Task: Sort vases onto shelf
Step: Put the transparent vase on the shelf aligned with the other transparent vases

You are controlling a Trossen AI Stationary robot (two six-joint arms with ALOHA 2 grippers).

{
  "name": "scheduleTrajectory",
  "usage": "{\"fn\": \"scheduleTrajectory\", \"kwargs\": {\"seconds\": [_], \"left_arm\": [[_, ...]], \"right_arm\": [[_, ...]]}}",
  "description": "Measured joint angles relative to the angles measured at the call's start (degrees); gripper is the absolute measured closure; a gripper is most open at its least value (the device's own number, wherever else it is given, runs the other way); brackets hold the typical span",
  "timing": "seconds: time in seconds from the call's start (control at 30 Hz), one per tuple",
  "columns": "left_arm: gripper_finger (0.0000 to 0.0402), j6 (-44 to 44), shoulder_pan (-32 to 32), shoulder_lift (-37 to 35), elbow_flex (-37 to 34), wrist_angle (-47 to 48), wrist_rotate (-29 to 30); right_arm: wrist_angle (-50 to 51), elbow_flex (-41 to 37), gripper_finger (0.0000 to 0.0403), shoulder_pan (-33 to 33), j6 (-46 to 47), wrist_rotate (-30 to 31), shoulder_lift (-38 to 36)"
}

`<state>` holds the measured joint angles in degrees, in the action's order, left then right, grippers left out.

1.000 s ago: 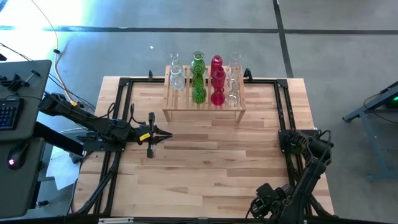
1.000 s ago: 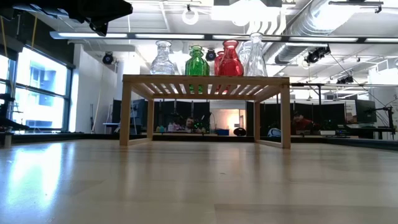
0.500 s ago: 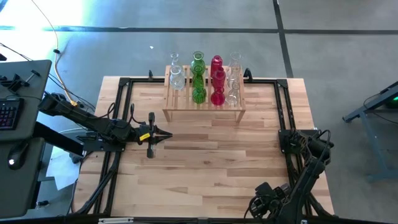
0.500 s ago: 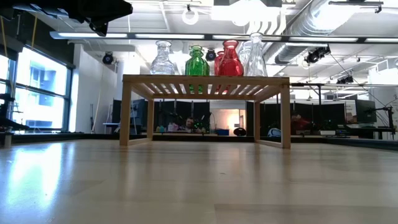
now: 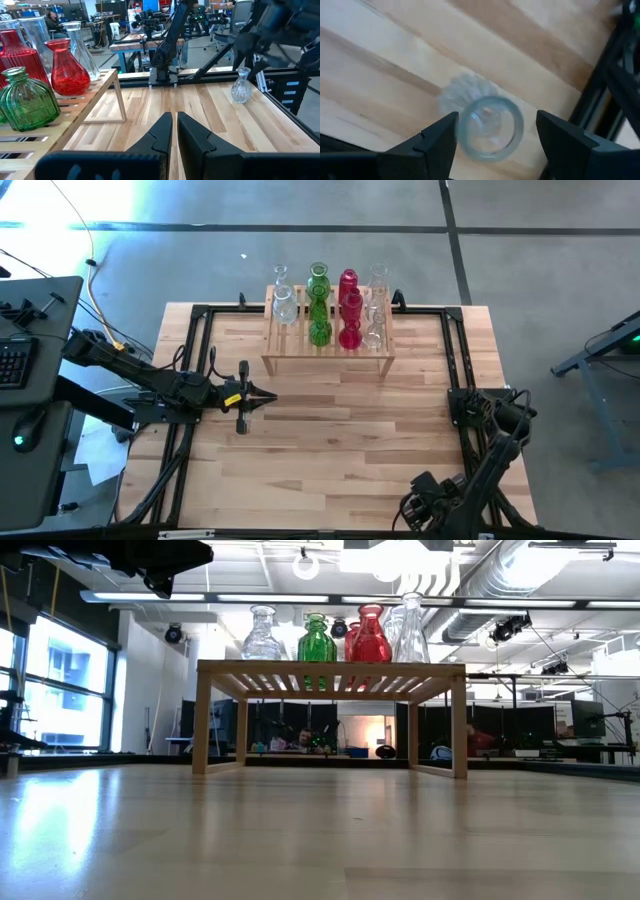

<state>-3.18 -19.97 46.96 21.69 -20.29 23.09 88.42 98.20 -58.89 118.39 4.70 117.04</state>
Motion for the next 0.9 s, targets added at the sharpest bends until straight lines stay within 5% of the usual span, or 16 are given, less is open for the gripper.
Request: {"fn": "scheduleTrajectory", "kwargs": {"seconds": [0.1, 0.33, 0.5, 0.9], "left_arm": [[0.0382, 0.0, 0.0, 0.0, 0.0, 0.0, 0.0], [0.0382, 0.1, 0.0, 0.0, 0.0, -0.1, 0.0], [0.0382, 0.1, 0.0, 0.0, 0.0, -0.1, 0.0], [0.0383, 0.2, 0.0, 0.0, 0.0, -0.1, -1.7]], "right_arm": [[-3.5, -3.1, 0.0158, 0.1, -2.9, -4.2, 0.0], [-4.0, -3.8, 0.0221, 1.1, -6.4, -2.7, -0.3], [-2.5, -3.8, 0.0264, 1.2, -7.4, 0.0, -0.4], [-1.9, -3.8, 0.0293, 1.6, -13.2, 12.4, -0.4]]}}
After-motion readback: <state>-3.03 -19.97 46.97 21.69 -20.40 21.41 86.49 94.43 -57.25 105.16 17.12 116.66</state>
